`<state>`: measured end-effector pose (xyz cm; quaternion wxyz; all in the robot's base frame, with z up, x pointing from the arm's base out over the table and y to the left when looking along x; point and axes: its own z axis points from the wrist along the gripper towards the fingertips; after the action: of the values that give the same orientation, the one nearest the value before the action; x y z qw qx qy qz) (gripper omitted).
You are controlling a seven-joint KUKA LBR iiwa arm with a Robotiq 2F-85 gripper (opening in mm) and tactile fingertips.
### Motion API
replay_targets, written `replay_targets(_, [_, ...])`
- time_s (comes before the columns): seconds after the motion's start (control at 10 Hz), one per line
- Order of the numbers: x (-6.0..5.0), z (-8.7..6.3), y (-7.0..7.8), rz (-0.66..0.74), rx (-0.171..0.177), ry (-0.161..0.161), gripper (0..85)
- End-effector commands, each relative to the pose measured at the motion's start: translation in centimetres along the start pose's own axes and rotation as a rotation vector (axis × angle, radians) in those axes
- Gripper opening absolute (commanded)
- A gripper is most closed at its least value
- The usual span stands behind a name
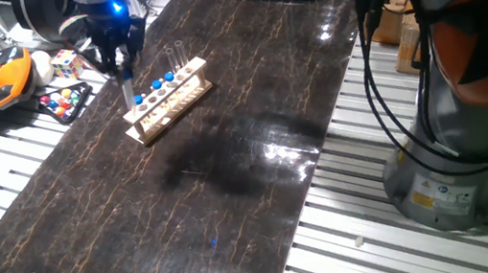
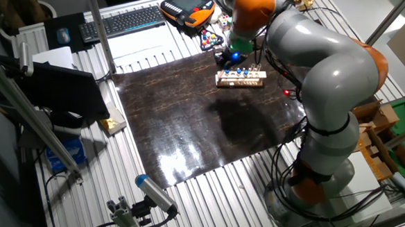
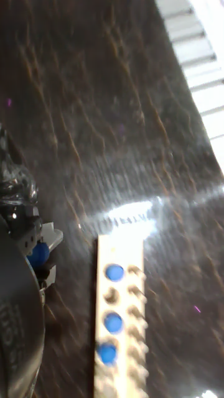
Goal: Shake the test tube
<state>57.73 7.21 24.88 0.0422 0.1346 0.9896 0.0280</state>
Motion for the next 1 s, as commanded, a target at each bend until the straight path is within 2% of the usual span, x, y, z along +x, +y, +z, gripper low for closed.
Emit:
replay_targets(0.0, [-0.4,-0.2,-0.9,-0.124,0.156,-0.007,0.7])
replay_targets(0.1, [-0.8,-0.5,-1.6,-0.175,0.229,-0.017,0.7])
replay_targets(0.2, [-1.3,-0.9,-2.4,-0.245,0.344,-0.042,0.7])
replay_targets(0.3, [-1.8,-1.3,-3.0,-0.303,0.415,-0.053,0.7])
replay_targets(0.4, [-2.2,-1.6,-3.5,-0.337,0.449,-0.055,0.7])
replay_targets(0.5, [-2.2,-1.7,-3.7,-0.353,0.464,-0.057,0.7])
replay_targets(0.6, [-2.1,-1.7,-3.6,-0.374,0.496,-0.064,0.7])
replay_targets(0.8, [-2.1,-1.7,-3.5,-0.389,0.504,-0.064,0.7])
replay_targets(0.9, [-2.1,-1.6,-3.3,-0.398,0.495,-0.062,0.7])
